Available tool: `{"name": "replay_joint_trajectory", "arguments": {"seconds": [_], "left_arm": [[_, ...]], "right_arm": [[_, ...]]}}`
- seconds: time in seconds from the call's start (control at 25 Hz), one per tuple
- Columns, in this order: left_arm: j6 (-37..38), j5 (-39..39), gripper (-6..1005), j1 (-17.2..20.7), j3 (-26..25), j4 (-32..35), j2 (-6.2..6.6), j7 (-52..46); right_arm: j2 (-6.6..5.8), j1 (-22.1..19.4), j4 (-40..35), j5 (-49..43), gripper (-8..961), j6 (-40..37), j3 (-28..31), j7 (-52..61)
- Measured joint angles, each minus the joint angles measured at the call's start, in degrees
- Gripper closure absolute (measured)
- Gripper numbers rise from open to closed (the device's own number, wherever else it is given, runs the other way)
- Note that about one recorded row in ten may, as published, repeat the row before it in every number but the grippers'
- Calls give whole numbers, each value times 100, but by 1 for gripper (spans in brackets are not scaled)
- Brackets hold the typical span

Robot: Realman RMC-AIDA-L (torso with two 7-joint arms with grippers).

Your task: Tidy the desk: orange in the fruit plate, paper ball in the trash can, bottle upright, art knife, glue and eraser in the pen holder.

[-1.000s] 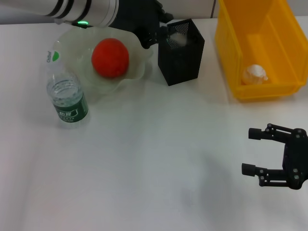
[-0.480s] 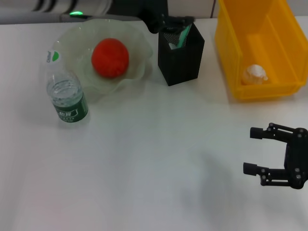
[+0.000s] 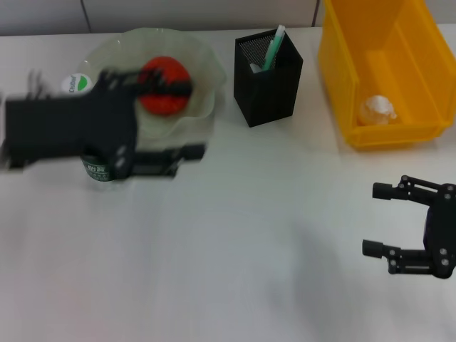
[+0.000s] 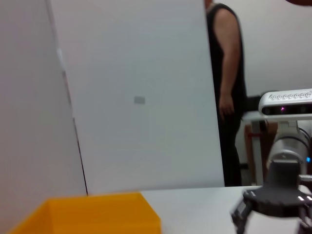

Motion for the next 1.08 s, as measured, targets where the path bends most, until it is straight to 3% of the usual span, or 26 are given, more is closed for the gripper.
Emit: {"name": "replay_joint_trajectory", "arguments": {"seconds": [0.16, 0.4, 1.08], "left_arm": [[292, 4, 219, 375, -221, -918, 15, 675], [318, 137, 220, 417, -251, -1913, 54, 1226], [352, 275, 222, 357, -202, -2104, 4, 1419]], "right_arm": [[5, -18, 210, 34, 114, 82, -9, -733], [10, 111, 715, 68, 114, 60, -5, -1133], [10, 145, 815, 57, 114, 32, -17, -1137]]}}
